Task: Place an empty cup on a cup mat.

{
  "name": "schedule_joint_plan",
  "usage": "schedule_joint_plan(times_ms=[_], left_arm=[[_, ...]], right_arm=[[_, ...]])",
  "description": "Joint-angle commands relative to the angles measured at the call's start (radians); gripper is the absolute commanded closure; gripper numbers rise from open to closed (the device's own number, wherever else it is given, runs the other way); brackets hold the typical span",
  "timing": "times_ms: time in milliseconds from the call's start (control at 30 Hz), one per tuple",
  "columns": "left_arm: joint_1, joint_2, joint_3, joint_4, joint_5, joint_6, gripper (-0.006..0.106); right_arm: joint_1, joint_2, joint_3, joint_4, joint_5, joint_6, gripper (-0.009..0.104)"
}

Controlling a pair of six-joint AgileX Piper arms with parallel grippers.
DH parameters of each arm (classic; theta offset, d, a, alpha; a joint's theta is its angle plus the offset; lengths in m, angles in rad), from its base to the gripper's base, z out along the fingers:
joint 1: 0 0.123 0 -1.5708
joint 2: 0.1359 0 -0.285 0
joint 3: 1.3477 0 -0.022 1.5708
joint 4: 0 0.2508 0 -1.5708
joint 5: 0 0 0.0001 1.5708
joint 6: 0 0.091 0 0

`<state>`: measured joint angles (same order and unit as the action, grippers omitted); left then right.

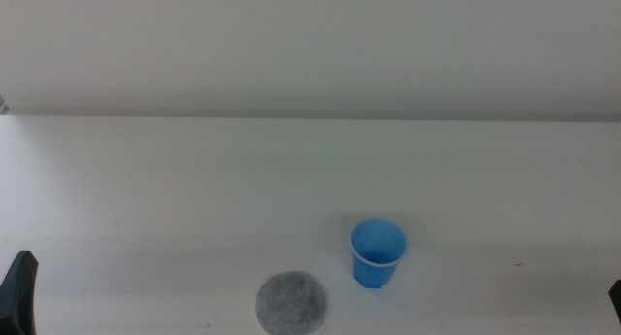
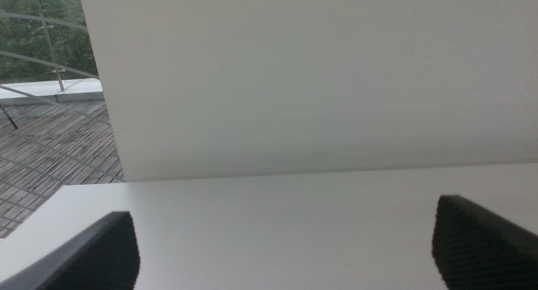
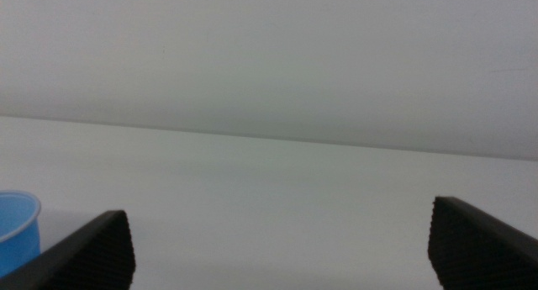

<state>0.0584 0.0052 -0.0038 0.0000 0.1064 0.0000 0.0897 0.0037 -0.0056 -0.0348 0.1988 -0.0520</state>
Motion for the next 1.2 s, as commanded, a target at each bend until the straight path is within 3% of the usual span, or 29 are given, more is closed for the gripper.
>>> schedule_joint_plan(times_ms=[0,300,400,567,700,800,1033,1167], left_arm=[[-0.010,-0.041,0.041,0.000,-0.012,0.000,0.007],[-0.010,-0.041,0.041,0.000,-0.012,0.000,0.007],[-0.010,-0.041,0.041,0.000,-0.012,0.000,0.007],[-0.010,-0.041,0.041,0.000,-0.012,0.000,0.007],[-0.010,-0.041,0.041,0.000,-0.012,0.000,0.007],[-0.010,-0.041,0.041,0.000,-0.012,0.000,0.007],[-0.010,-0.041,0.041,0.000,-0.012,0.000,0.007],[-0.010,-0.041,0.041,0.000,-0.012,0.000,0.007]], right_arm=[[-0.008,-0.038,0.044,-0.003,-0.017,0.003,0.002],[-0.008,-0.038,0.044,-0.003,-0.002,0.026,0.002],[-0.003,0.025,-0.048,0.000,0.058,0.026,0.002],[0.082,0.340,-0.329,0.012,0.206,0.045,0.002],[0.185,0.643,-0.609,0.035,0.631,0.126,0.002],[0.275,0.848,-0.801,0.035,0.803,0.180,0.002],[0.412,1.195,-1.012,0.044,0.833,0.272,0.002],[0.419,1.372,-1.125,0.096,0.838,0.325,0.002]])
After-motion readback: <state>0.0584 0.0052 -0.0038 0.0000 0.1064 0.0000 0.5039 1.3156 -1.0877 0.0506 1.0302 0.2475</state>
